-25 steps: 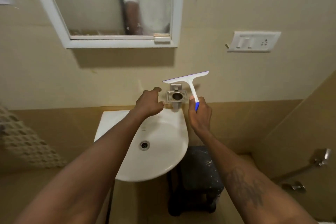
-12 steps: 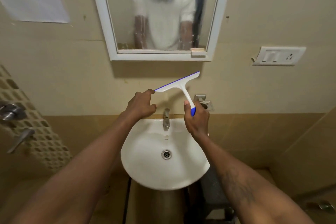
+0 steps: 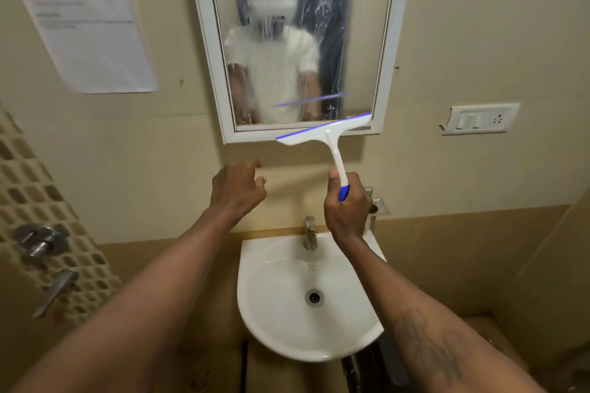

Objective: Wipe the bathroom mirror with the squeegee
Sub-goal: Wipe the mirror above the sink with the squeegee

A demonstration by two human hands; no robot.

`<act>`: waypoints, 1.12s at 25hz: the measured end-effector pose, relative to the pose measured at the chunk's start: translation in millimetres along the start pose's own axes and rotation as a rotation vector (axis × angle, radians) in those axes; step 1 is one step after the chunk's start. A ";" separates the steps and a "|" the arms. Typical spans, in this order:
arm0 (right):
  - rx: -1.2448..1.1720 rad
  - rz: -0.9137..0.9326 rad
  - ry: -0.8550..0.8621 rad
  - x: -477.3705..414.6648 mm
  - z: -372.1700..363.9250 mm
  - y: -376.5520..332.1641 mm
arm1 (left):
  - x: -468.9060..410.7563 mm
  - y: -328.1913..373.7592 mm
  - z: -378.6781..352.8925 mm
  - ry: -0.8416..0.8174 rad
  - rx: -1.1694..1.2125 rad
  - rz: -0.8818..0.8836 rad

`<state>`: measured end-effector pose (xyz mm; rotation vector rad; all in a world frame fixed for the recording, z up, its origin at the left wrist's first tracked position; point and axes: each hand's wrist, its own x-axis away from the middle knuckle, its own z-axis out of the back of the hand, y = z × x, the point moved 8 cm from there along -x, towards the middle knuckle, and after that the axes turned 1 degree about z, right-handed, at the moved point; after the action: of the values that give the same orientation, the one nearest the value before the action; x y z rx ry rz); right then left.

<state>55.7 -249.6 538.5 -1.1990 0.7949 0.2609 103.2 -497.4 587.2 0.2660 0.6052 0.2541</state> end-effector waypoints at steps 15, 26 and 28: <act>-0.181 0.184 0.119 -146.0 0.9 -104.3 | -76.0 50.8 151.8 0.430 0.024 -0.042; -0.144 0.215 0.261 -258.6 -5.7 -201.6 | -141.4 59.1 223.2 0.564 0.020 -0.132; -0.138 0.219 0.276 -274.9 -9.2 -211.4 | -152.7 66.0 232.6 0.573 0.027 -0.146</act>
<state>-21.2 -276.0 875.7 -1.2946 1.1675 0.3378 108.6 -522.8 871.9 0.1713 1.1906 0.1801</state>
